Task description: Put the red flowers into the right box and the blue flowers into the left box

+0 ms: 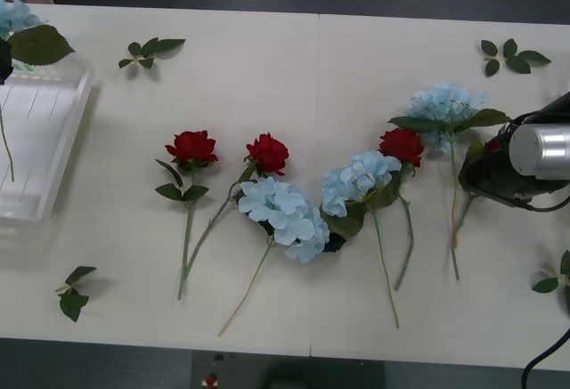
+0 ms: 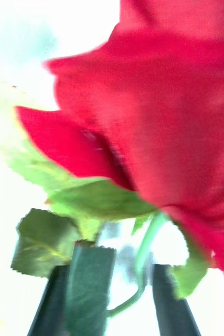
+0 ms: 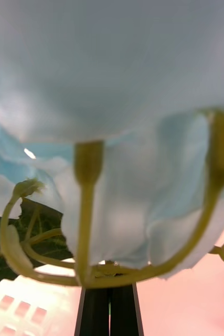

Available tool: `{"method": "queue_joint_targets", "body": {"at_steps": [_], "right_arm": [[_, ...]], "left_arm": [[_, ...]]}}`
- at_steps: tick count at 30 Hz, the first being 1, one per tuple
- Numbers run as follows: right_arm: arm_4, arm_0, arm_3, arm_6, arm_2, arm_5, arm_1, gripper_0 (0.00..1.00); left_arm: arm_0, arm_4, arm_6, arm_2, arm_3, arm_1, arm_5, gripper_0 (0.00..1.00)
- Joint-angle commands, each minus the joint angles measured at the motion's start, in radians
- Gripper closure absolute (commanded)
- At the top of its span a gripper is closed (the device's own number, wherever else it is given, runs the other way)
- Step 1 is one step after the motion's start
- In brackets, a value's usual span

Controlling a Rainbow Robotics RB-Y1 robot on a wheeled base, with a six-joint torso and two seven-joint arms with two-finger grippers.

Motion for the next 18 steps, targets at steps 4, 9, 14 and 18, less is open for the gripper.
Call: {"method": "queue_joint_targets", "body": {"at_steps": [4, 9, 14, 18], "right_arm": [[-0.001, 0.0, -0.018, 0.044, 0.01, 0.001, -0.019, 1.0], [-0.003, -0.023, -0.055, 0.04, -0.002, 0.048, -0.046, 1.0], [0.002, -0.033, -0.119, 0.037, -0.049, 0.111, -0.083, 1.0], [0.023, -0.033, -0.174, 0.037, -0.083, 0.145, -0.128, 1.0]], "left_arm": [[-0.023, -0.075, -0.046, 0.011, 0.155, 0.021, -0.091, 1.0], [-0.023, -0.081, -0.061, 0.011, 0.245, 0.021, -0.148, 1.0], [-0.021, -0.088, -0.075, 0.011, 0.296, 0.021, -0.176, 1.0], [-0.02, -0.104, -0.081, 0.01, 0.296, 0.021, -0.177, 0.53]]}}
